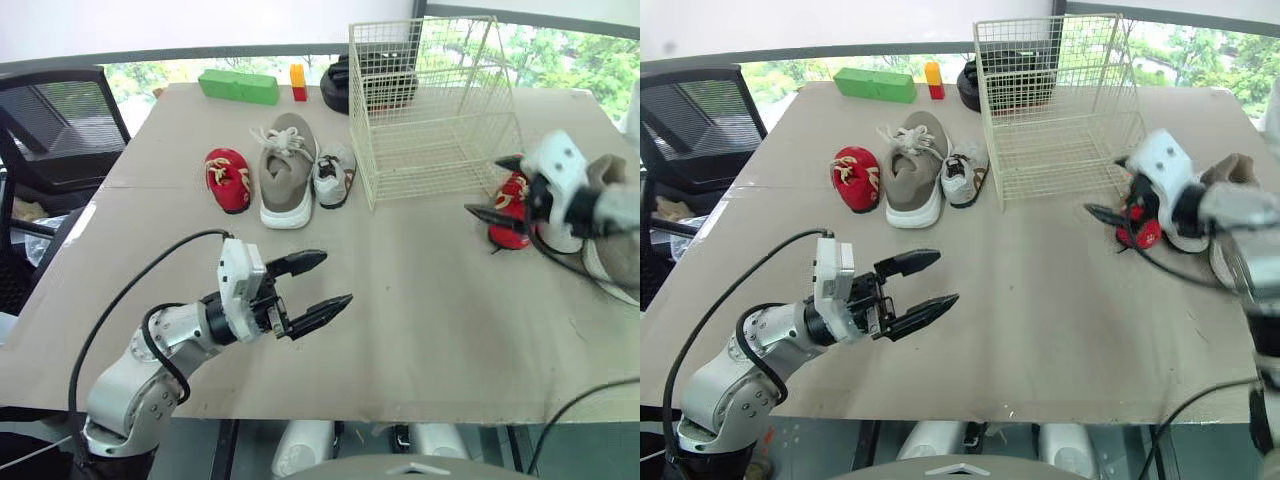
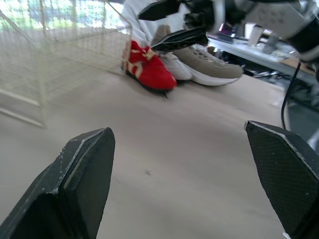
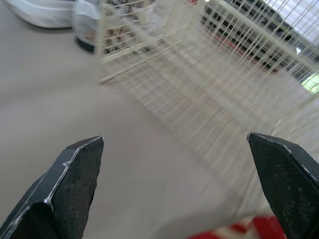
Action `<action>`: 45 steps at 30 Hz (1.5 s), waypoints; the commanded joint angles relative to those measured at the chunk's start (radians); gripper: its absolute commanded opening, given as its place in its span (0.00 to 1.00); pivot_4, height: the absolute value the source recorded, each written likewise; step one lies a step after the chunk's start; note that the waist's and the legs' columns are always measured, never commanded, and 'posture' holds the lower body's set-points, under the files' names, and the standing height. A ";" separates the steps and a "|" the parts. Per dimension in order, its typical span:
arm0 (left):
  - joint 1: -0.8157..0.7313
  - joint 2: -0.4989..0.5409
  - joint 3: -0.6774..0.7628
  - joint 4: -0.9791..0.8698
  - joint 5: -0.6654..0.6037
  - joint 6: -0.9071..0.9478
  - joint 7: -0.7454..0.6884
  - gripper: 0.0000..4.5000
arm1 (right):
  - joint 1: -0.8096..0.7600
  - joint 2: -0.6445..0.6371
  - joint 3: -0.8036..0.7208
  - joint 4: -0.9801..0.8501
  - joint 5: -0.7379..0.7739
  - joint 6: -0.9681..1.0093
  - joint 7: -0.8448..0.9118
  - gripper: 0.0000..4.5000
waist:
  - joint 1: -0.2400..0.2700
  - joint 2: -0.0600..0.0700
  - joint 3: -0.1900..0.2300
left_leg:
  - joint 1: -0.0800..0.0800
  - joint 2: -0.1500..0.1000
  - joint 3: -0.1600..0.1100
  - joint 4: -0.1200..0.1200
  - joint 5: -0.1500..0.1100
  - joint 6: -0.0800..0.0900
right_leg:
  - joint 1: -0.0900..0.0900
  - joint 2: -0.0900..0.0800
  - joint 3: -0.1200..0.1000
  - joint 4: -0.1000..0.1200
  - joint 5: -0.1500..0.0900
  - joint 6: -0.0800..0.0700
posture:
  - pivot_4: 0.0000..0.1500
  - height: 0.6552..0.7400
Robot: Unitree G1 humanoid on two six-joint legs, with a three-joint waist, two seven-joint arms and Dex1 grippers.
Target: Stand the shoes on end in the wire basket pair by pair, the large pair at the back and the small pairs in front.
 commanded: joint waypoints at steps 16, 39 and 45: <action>0.116 -0.064 -0.042 -0.168 0.057 -0.042 0.177 1.00 | -0.750 0.208 0.441 1.182 -0.575 -0.675 0.346 0.03 | -0.010 0.000 0.001 | -0.002 -0.001 0.000 -0.010 0.002 -0.004 | -0.002 -0.001 0.001 -0.011 0.001 0.000 | 1.00 1.00; 0.103 -0.027 -0.040 -0.118 0.068 -0.059 0.132 1.00 | -0.549 0.159 0.297 0.610 -0.452 -0.273 0.679 0.03 | -0.020 0.003 0.002 | -0.001 -0.001 -0.002 -0.010 0.003 -0.006 | -0.004 -0.002 0.000 -0.005 0.002 -0.001 | 1.00 1.00; 0.069 -0.020 -0.045 -0.114 0.064 -0.042 0.137 1.00 | -0.492 0.113 0.294 0.473 -0.421 -0.189 0.710 0.03 | -0.010 0.003 0.002 | -0.001 -0.001 -0.002 -0.010 0.003 -0.005 | -0.004 -0.002 0.000 -0.005 0.002 -0.001 | 1.00 1.00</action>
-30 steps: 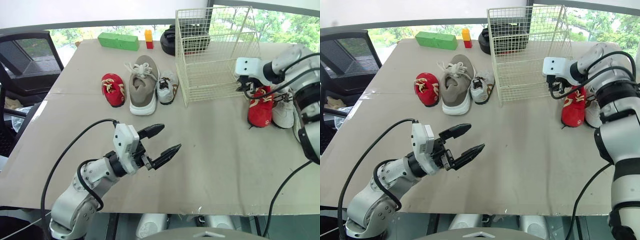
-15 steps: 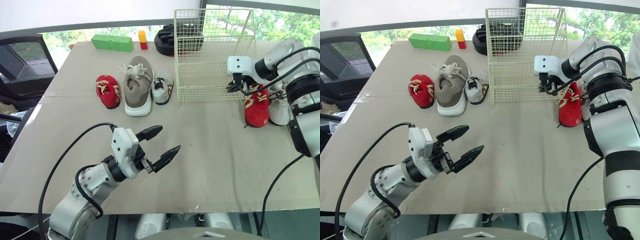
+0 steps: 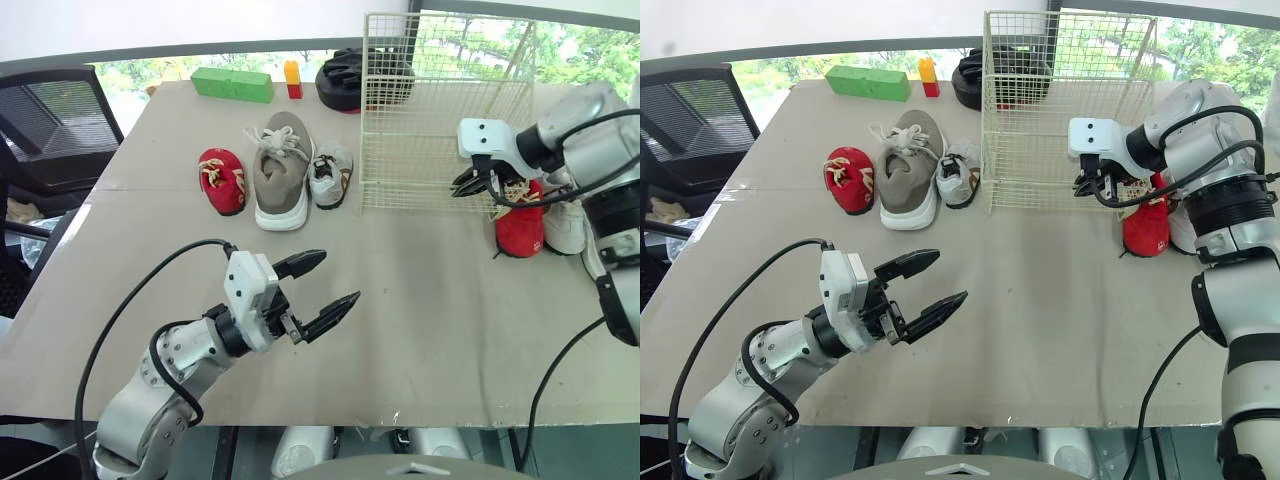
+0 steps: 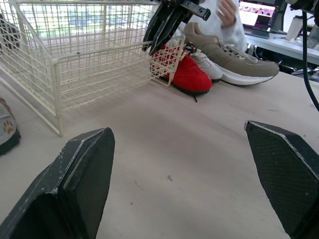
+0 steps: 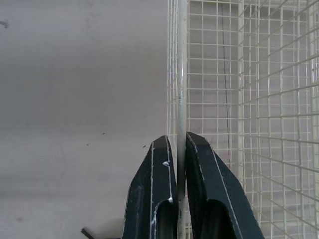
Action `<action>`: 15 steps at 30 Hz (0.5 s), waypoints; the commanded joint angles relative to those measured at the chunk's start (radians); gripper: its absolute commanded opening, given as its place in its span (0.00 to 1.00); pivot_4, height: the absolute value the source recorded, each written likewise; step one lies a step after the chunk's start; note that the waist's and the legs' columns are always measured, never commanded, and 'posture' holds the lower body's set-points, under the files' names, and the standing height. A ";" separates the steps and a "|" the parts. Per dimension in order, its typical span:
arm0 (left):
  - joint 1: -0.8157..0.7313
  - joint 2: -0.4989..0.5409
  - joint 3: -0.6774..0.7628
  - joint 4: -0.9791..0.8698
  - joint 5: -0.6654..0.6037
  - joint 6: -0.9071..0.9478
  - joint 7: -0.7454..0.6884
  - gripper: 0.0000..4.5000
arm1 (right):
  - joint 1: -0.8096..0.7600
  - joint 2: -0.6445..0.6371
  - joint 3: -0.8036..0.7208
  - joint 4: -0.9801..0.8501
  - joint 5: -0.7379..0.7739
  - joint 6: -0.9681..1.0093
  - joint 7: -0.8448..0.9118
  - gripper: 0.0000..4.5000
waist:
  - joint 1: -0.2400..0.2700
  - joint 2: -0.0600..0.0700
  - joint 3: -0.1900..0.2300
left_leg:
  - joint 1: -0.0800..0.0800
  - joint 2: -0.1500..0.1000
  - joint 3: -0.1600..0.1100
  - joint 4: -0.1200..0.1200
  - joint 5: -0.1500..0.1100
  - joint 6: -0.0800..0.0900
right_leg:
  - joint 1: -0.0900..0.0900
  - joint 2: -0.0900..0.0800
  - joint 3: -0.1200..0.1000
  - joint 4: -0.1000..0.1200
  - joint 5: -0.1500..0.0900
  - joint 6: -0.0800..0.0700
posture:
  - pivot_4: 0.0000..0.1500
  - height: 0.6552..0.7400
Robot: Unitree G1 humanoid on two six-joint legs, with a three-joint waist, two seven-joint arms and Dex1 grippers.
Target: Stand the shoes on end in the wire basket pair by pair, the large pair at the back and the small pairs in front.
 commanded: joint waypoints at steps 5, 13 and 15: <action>-0.024 0.016 0.024 -0.003 -0.018 -0.004 -0.012 1.00 | 0.012 -0.045 -0.017 -0.122 0.060 0.085 0.068 0.03 | 0.008 0.000 0.000 | 0.000 0.000 0.000 0.000 0.000 0.000 | 0.000 0.000 0.000 -0.001 0.000 0.000 | 1.00 1.00; -0.010 0.021 0.032 0.009 -0.017 -0.019 -0.030 1.00 | 0.034 -0.115 0.031 -0.228 0.222 0.073 0.073 0.03 | 0.008 0.000 0.000 | 0.000 0.000 0.000 0.000 0.000 0.000 | 0.000 0.000 0.000 -0.001 0.000 0.000 | 1.00 1.00; -0.006 0.018 0.032 0.014 -0.014 -0.025 -0.034 1.00 | 0.057 -0.146 0.052 -0.254 0.270 0.025 0.073 0.03 | 0.008 0.000 0.000 | 0.000 0.000 0.000 0.000 0.000 0.000 | 0.000 0.000 0.000 -0.001 0.000 0.000 | 1.00 1.00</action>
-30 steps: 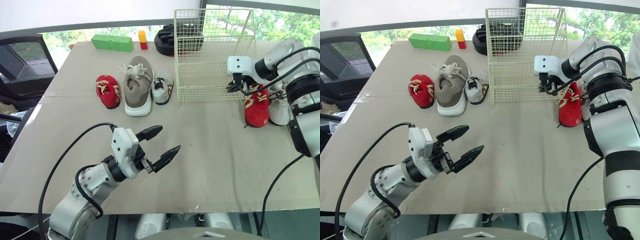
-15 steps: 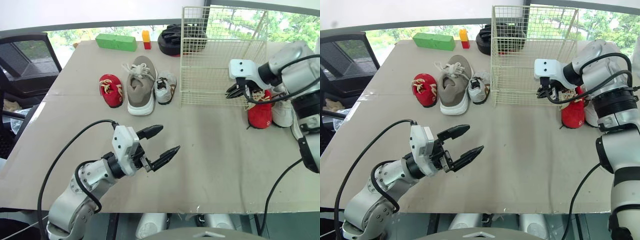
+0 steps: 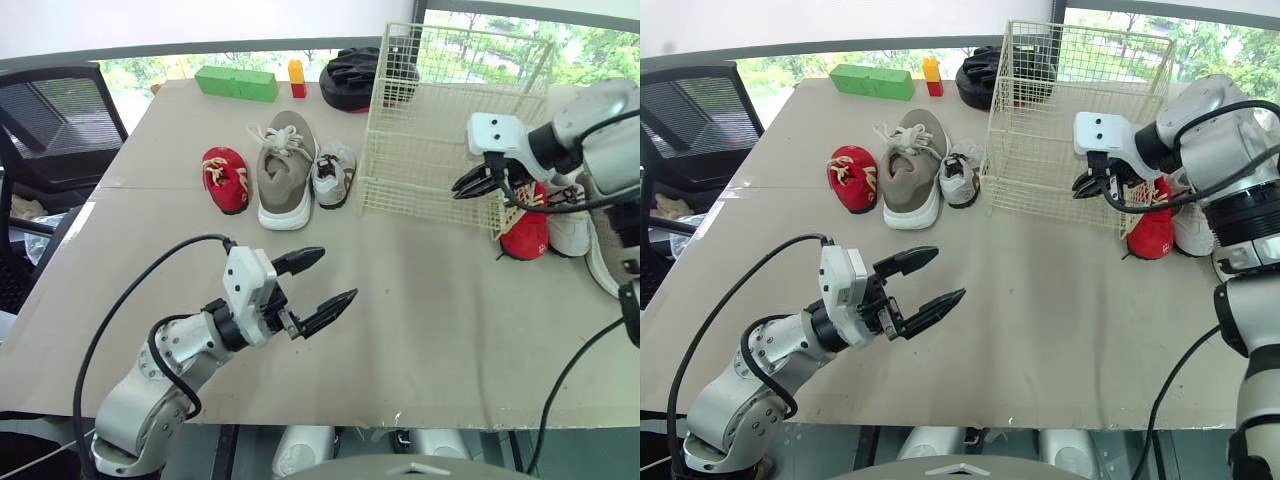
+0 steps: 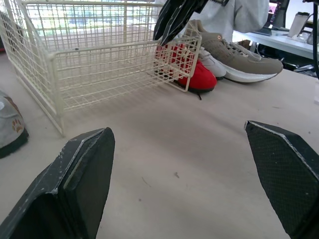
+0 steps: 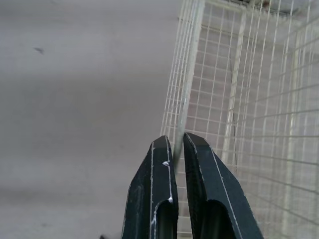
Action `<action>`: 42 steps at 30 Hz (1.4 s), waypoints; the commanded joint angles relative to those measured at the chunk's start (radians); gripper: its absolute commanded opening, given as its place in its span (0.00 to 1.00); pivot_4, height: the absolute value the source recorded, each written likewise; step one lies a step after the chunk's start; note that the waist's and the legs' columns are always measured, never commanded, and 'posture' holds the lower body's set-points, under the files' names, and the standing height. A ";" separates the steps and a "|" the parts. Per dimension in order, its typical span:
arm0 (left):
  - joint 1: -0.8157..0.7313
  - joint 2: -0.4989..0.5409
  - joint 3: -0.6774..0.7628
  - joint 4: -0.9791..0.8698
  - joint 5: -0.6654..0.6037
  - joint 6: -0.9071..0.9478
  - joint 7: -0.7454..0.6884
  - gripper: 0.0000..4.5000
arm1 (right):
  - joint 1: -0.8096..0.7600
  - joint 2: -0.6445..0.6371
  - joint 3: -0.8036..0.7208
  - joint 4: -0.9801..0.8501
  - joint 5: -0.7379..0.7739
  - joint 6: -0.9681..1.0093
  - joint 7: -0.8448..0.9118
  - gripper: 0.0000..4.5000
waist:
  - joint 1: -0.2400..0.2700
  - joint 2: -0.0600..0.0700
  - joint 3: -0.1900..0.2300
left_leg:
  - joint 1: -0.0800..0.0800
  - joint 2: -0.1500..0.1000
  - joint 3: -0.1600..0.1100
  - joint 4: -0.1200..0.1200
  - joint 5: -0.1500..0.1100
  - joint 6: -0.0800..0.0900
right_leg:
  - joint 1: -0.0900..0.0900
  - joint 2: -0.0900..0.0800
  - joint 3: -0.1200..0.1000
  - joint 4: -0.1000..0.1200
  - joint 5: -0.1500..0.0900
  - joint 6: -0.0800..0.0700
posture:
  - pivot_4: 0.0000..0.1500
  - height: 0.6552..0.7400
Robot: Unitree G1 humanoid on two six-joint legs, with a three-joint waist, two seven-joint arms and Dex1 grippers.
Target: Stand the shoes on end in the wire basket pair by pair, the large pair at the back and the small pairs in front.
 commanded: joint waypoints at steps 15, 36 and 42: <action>0.012 -0.003 0.020 -0.010 0.003 -0.035 -0.019 1.00 | -0.010 0.035 -0.027 -0.060 0.063 0.045 0.008 0.43 | -0.001 0.000 0.000 | 0.001 0.000 0.001 0.002 -0.002 0.003 | 0.000 0.000 0.001 0.003 0.000 0.000 | 1.00 1.00; 0.000 0.009 0.039 0.025 0.004 -0.046 -0.050 1.00 | -0.058 0.169 0.037 0.216 -0.093 -0.021 -0.113 0.06 | -0.019 0.000 0.000 | 0.001 -0.001 0.000 0.002 0.001 -0.001 | 0.000 0.000 0.001 0.004 0.000 0.000 | 1.00 1.00; 0.019 -0.003 0.034 -0.010 0.009 -0.037 -0.015 1.00 | -0.031 0.173 0.013 0.196 -0.063 -0.172 -0.066 0.01 | -0.027 0.000 0.000 | 0.001 -0.001 0.001 0.002 0.000 0.000 | -0.002 0.000 0.001 0.006 0.000 0.000 | 1.00 1.00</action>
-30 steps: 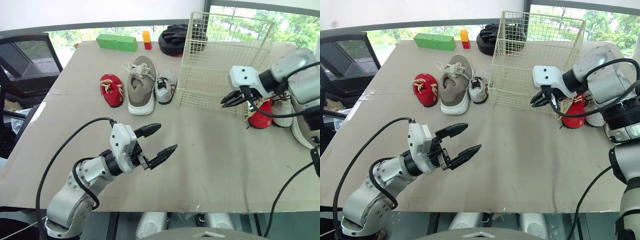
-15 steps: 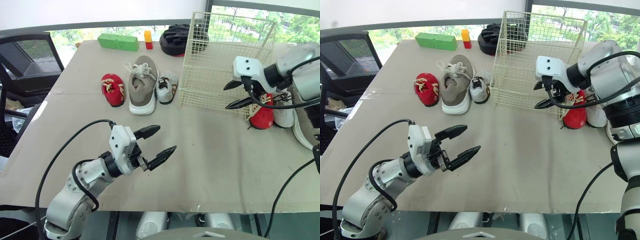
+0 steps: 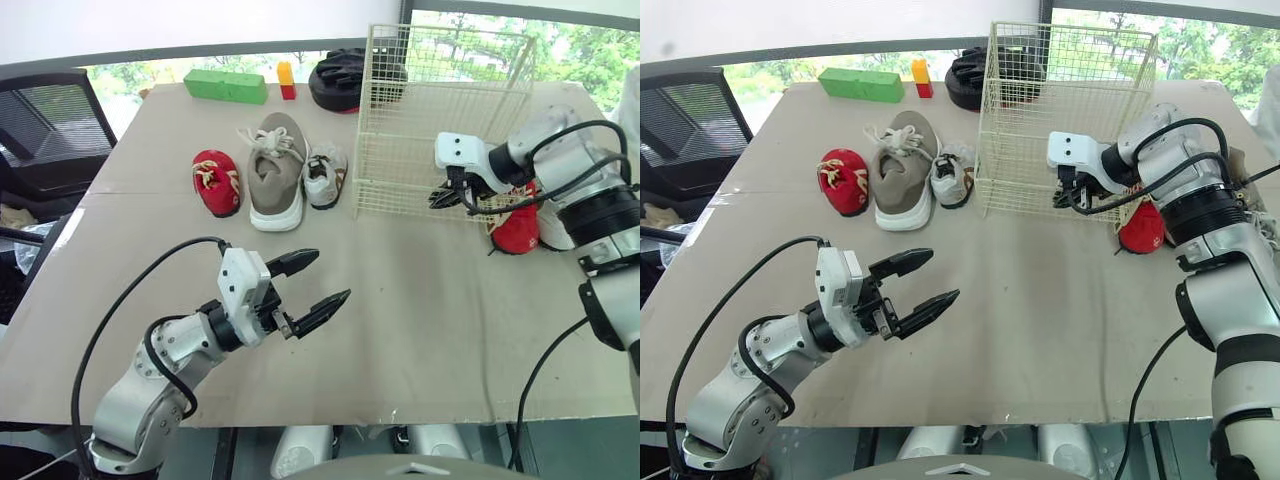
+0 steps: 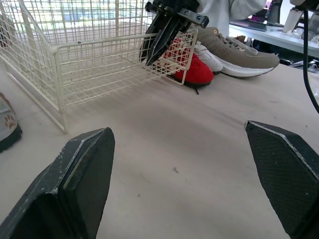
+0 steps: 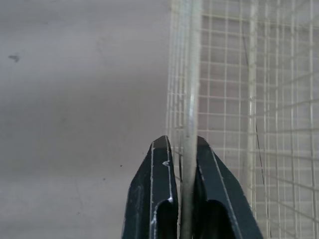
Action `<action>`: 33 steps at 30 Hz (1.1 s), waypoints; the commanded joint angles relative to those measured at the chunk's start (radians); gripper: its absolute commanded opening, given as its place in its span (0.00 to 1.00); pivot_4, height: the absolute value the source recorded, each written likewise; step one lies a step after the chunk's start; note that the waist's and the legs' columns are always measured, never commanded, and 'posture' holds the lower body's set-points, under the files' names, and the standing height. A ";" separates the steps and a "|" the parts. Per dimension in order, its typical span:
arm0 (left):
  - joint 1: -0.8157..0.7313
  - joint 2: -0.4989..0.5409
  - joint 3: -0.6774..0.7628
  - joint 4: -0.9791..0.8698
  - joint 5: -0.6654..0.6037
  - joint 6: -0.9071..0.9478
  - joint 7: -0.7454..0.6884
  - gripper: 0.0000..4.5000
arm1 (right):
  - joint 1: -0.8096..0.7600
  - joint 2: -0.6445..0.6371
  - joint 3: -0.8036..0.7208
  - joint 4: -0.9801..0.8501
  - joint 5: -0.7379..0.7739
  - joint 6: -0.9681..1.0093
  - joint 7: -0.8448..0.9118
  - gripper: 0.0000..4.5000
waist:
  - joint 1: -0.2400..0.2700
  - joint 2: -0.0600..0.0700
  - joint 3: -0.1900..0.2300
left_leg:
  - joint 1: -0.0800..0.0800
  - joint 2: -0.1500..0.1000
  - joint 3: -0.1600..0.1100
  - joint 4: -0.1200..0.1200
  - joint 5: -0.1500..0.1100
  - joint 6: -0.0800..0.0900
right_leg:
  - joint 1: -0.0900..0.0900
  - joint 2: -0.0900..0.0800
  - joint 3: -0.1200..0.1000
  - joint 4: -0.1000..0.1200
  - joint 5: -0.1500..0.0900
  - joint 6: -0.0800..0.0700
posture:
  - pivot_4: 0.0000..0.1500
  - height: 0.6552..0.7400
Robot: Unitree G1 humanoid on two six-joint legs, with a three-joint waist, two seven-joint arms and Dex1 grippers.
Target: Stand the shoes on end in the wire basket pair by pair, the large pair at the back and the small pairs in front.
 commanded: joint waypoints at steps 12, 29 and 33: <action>0.033 0.005 0.030 -0.070 -0.002 -0.017 0.042 1.00 | 0.085 -0.017 -0.047 -0.257 0.039 0.039 0.057 0.01 | -0.001 0.000 0.000 | 0.000 0.001 0.000 -0.001 0.000 0.000 | -0.001 0.000 0.001 0.001 0.000 0.000 | 1.00 1.00; 0.161 -0.005 0.188 -0.108 -0.152 -0.155 -0.074 1.00 | 0.428 -0.090 -0.411 -0.673 0.367 0.147 -0.062 0.64 | 0.018 0.000 0.000 | 0.000 0.001 0.000 0.000 -0.002 0.003 | 0.000 0.000 -0.001 0.000 0.000 0.000 | 1.00 1.00; 0.098 -0.053 0.202 -0.063 -0.143 -0.070 0.143 1.00 | 0.637 -0.048 -0.613 -0.901 0.540 0.179 -0.187 0.78 | 0.033 -0.001 -0.001 | 0.000 0.001 -0.001 0.000 -0.002 0.003 | 0.001 0.000 -0.001 0.000 0.000 0.000 | 1.00 1.00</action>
